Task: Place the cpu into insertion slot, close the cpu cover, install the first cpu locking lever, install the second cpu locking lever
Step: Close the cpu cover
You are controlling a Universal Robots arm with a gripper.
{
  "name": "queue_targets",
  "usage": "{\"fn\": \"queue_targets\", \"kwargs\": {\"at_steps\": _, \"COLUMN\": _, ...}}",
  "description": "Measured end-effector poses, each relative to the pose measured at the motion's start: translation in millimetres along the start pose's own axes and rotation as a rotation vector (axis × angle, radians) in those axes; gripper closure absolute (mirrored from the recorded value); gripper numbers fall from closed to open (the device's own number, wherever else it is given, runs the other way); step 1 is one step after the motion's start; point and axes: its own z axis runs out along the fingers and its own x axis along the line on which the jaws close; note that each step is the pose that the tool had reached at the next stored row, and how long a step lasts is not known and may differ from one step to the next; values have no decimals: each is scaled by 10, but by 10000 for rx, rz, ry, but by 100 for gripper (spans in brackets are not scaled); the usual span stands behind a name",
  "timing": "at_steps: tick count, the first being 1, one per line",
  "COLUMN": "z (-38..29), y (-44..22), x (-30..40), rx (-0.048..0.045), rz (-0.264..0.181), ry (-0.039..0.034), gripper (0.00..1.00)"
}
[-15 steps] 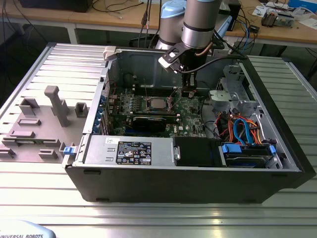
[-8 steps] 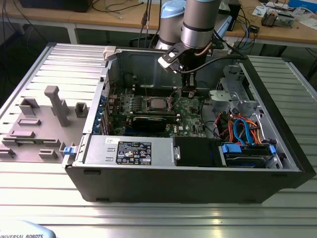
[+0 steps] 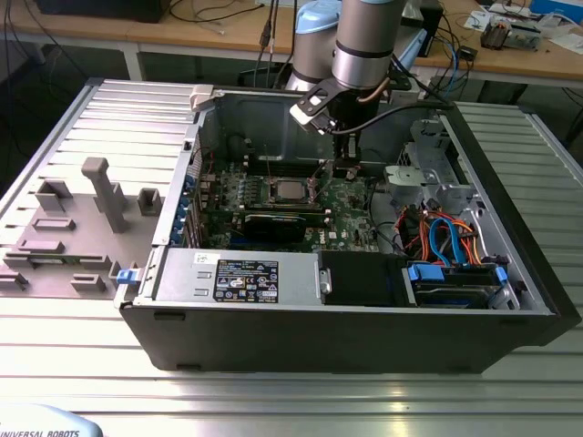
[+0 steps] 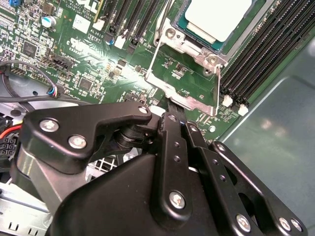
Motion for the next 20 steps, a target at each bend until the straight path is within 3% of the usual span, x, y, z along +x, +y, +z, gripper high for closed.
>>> {"fn": "queue_targets", "kwargs": {"at_steps": 8, "z": -1, "y": -35, "x": 0, "rx": 0, "rz": 1, "ry": 0, "gripper": 89}}
{"fn": "queue_targets", "kwargs": {"at_steps": 20, "z": -3, "y": -152, "x": 1, "rx": 0, "rz": 1, "ry": 1, "gripper": 89}}
